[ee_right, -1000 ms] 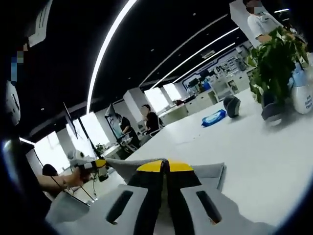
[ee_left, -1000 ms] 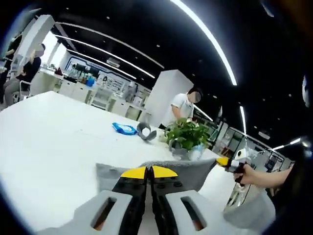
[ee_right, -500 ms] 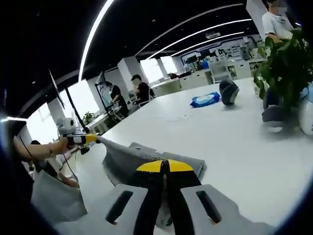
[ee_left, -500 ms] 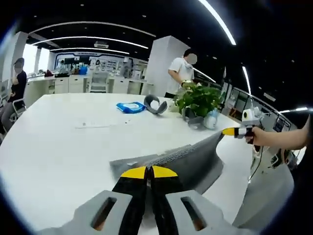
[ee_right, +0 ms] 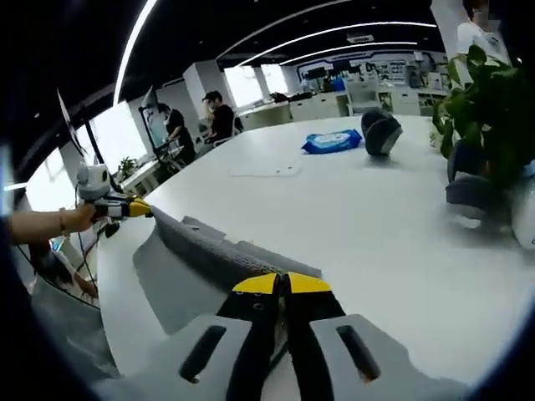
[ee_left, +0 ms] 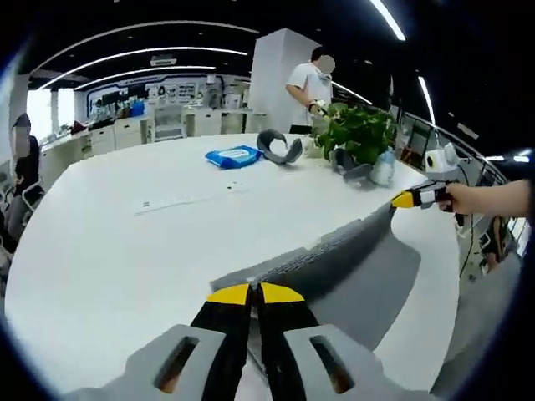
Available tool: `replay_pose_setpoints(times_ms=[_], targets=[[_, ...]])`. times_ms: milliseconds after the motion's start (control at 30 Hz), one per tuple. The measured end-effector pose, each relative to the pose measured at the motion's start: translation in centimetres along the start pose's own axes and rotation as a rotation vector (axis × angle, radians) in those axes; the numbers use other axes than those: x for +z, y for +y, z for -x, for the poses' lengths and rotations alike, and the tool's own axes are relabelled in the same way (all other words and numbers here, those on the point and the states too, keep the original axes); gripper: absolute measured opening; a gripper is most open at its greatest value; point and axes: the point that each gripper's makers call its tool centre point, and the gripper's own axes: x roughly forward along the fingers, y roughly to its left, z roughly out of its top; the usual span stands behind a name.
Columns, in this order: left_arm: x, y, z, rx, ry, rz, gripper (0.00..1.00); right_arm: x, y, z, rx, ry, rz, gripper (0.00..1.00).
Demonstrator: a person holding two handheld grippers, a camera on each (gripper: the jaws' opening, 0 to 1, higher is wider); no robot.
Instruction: Fold the towel on the table until its edges align and the towel forms a compact rectangular stack.
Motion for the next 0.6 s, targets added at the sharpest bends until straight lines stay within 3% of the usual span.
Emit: replay_pose_setpoints(times_ms=[33, 67, 167, 333, 467, 600], targets=[[0.2, 0.2, 0.0, 0.021, -0.009, -0.007, 0.01, 0.0, -0.9, 0.1, -0.054, 0.002, 0.043, 0.0], [0.2, 0.0, 0.1, 0.006, -0.006, 0.02, 0.01, 0.2, -1.1, 0.0, -0.063, -0.009, 0.039, 0.0], [0.2, 0.1, 0.2, 0.011, -0.005, 0.023, 0.01, 0.3, -0.8, 0.0, -0.038, -0.028, -0.036, 0.0], [-0.8, -0.4, 0.8, 0.011, -0.009, 0.064, 0.01, -0.3, -0.8, 0.2, -0.036, -0.016, -0.033, 0.0], [-1.9, -2.1, 0.9, -0.018, 0.009, 0.065, 0.01, -1.1, -0.3, 0.3, -0.016, 0.005, -0.045, 0.0], [-3.6, -5.5, 1.0, -0.052, 0.023, 0.081, 0.01, -2.5, 0.8, 0.2, 0.005, 0.038, -0.017, 0.0]])
